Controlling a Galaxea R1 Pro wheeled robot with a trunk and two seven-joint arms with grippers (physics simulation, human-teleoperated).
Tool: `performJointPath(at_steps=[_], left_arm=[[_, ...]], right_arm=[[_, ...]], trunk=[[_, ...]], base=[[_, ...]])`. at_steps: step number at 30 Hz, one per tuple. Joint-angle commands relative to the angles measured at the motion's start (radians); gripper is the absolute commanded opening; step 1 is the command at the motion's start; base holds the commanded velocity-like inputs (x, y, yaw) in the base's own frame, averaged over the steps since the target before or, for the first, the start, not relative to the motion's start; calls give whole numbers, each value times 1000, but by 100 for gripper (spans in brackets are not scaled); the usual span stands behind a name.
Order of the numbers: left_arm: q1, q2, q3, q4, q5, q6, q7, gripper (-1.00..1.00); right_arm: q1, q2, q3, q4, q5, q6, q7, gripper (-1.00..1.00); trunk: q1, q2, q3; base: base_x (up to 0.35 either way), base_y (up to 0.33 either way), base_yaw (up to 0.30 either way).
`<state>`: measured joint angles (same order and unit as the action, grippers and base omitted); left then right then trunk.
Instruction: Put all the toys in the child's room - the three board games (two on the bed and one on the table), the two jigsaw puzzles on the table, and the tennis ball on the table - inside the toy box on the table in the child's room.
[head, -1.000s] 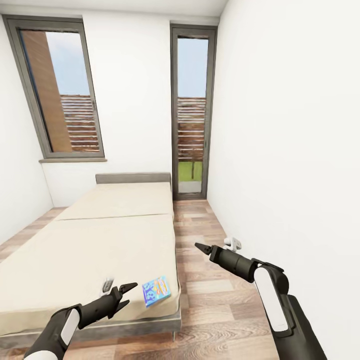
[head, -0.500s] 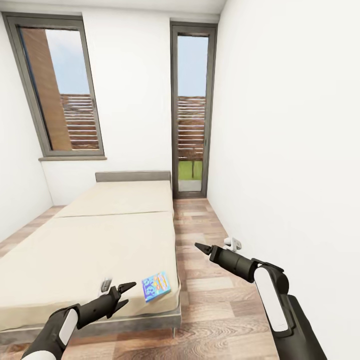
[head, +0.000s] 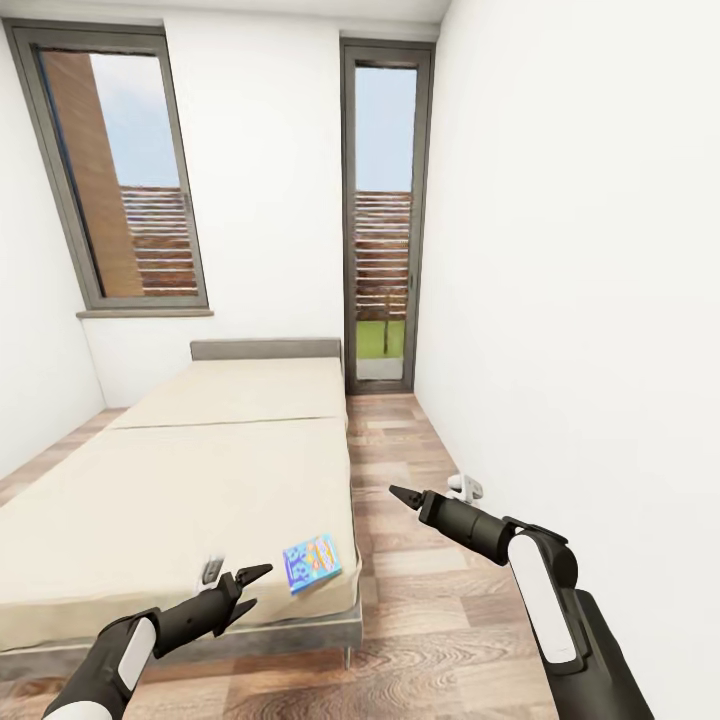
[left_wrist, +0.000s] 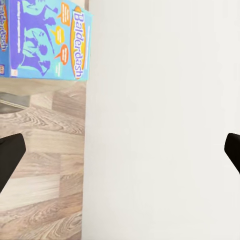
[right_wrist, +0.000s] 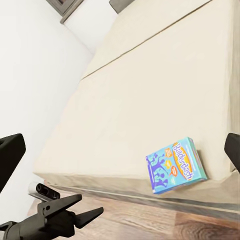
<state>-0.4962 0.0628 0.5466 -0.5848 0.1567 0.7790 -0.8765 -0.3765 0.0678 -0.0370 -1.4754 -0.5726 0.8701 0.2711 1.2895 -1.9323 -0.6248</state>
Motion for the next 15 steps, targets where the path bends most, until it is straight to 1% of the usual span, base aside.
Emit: performJointPath(at_steps=[1, 15], left_arm=[[-1, -1, 3, 0, 1, 5, -2, 100], [-1, -7, 0, 0, 0, -2, 1, 100]], right_arm=[[-1, 1, -3, 0, 5, 6, 8, 100], [-1, 1, -4, 0, 6, 6, 8, 100]], trunk=[[4, -8, -4], [57, -106, -48]], base=[[0, 0, 0], [0, 0, 0]])
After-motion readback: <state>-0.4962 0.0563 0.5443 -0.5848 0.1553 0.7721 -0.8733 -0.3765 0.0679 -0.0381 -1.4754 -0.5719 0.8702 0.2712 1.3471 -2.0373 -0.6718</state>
